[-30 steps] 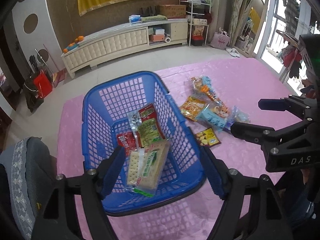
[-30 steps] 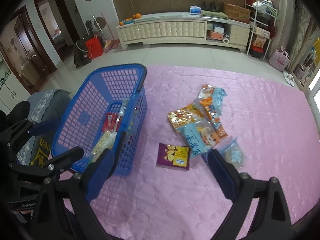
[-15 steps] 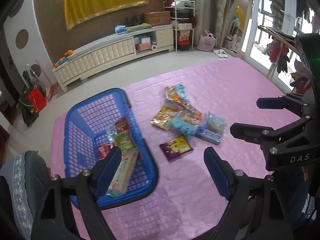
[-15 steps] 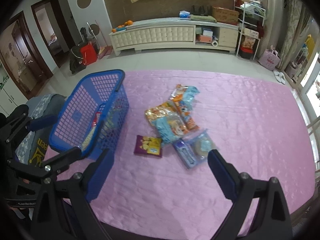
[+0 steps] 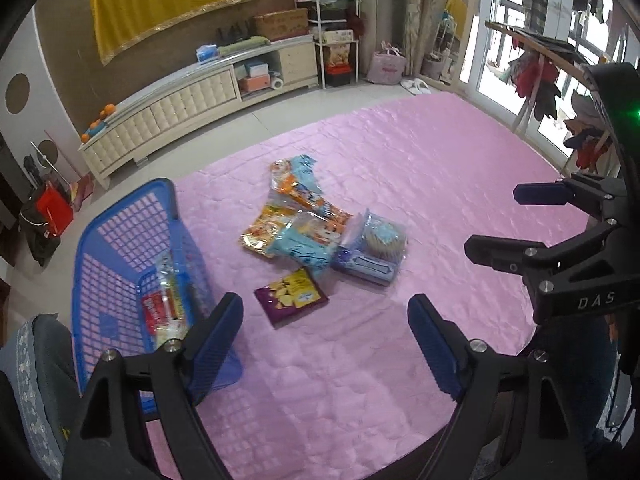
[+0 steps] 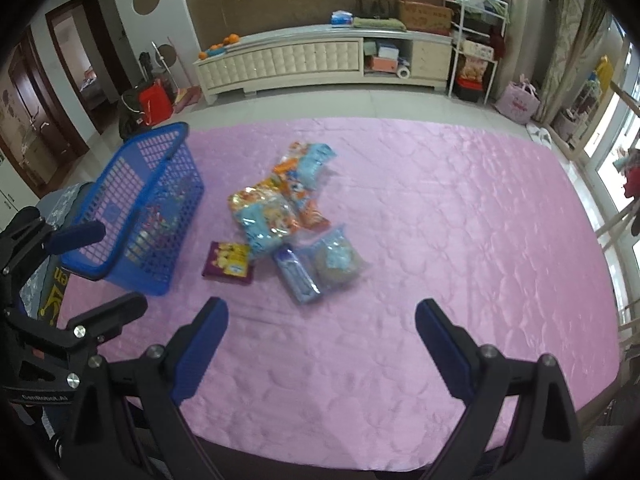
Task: Organize snacks
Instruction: 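Move both tools back over the remaining snack pile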
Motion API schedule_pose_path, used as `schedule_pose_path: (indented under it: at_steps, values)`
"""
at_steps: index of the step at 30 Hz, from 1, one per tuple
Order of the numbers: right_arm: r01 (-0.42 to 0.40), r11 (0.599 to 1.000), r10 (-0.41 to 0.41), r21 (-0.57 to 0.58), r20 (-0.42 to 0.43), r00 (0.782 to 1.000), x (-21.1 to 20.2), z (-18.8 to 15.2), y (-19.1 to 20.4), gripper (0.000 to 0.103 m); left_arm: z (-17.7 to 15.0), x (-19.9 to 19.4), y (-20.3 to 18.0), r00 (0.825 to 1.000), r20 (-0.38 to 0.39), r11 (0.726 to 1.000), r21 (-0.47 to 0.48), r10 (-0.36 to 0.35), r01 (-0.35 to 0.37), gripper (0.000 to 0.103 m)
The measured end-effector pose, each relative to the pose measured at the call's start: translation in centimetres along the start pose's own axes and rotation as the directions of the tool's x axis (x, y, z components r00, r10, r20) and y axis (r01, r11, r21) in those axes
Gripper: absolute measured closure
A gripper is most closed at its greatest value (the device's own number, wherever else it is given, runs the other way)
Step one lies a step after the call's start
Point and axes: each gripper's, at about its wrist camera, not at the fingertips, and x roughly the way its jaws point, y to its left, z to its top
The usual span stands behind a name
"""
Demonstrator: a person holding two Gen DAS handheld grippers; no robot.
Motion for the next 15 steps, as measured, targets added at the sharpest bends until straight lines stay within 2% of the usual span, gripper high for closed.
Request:
schedule_pose_path:
  at_steps: [10,15]
  values:
    - [-0.040,0.998,0.039,-0.038,-0.006,0.999,2.4,-0.9,-2.9,0.007,0.5,3.6,-2.5,0.998,-0.066,1.000,-0.016,-0.018,0.017,0.020]
    - [-0.087,0.993,0.086,-0.073,-0.023,0.996,4.6,-0.7,-3.6,0.007,0.7,5.6,-2.7,0.995,-0.096,0.997,-0.080,-0.030,0.022,0.020]
